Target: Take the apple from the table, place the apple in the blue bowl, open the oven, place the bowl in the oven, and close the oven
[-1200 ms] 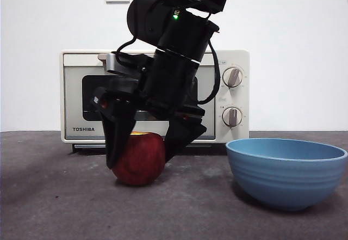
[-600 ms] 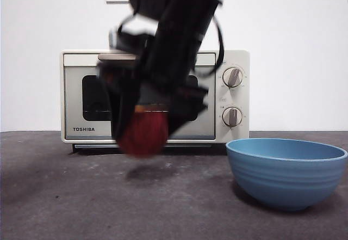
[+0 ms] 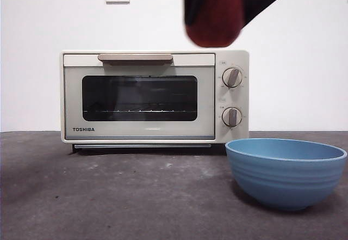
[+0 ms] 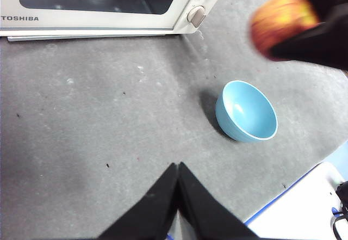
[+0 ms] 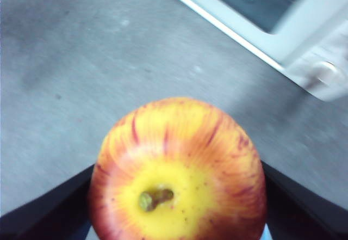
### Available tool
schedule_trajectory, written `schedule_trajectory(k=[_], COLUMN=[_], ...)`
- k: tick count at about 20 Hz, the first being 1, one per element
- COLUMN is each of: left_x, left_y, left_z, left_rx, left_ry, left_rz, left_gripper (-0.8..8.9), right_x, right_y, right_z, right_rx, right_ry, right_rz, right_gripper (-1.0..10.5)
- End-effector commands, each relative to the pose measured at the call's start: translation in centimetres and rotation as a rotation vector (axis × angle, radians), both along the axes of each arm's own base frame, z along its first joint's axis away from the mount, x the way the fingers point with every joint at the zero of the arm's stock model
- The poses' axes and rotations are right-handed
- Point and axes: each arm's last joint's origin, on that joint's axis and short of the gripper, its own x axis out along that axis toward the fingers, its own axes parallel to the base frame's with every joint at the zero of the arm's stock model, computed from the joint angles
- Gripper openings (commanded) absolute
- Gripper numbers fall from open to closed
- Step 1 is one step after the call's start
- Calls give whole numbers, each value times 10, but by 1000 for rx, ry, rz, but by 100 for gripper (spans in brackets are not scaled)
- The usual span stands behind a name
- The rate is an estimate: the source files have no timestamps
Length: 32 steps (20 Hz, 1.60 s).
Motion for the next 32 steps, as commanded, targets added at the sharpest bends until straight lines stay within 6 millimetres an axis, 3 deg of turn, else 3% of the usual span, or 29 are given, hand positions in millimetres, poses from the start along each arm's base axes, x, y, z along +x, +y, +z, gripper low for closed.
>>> schedule_trajectory(k=[1,5,10,17,28,32], left_x=[0,0,1,1,1,6], left_y=[0,0,0,0,0,-1], left_z=[7,7,7,7,7,7], left_rx=[6,5,6,5,5,3], left_ry=[-36,-35,-30,-28,-28,-25], left_rz=[-10,-10,-10,-10,-10,-8], left_gripper=[7,7,7,7,7,7], right_x=[-7,-14,-14,-14,-14,-10], right_y=[-11,-33,-39,-51,-47,-45], right_z=[-18,-67,-118,-147,-148,-112], right_rx=[-39,-36,34,33,61,74], right_ry=[22,50,69,91,115,25], right_rz=[-9,-73,-91,-140,-111,-98], right_gripper=[390,390,390,390,454,454])
